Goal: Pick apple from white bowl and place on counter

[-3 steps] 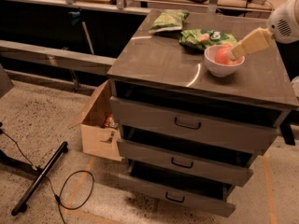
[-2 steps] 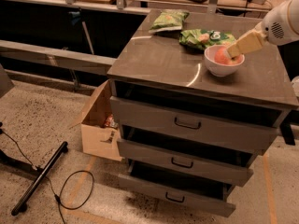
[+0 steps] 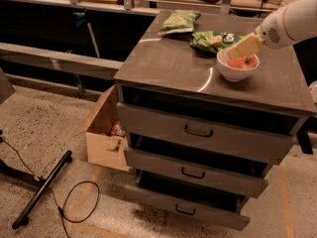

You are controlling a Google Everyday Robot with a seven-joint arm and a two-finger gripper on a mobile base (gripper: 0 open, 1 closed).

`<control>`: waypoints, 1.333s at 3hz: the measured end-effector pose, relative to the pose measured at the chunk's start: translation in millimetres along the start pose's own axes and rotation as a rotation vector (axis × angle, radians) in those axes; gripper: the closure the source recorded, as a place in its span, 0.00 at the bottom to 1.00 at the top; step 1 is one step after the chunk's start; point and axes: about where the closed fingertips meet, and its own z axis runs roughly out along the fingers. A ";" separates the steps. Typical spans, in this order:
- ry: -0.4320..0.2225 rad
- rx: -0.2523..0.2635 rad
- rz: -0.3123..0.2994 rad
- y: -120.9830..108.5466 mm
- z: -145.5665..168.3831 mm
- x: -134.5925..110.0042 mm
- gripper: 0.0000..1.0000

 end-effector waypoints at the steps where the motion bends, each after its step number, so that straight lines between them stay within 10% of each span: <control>1: -0.005 -0.002 0.009 -4.6 17.5 -2.8 0.25; 3: 0.007 0.014 0.023 -21.2 29.9 0.7 0.70; 4: 0.019 0.005 0.023 -18.4 31.0 3.0 0.60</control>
Offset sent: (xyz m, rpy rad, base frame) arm 0.0414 -0.0129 -0.0100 0.0174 -0.0220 -0.0410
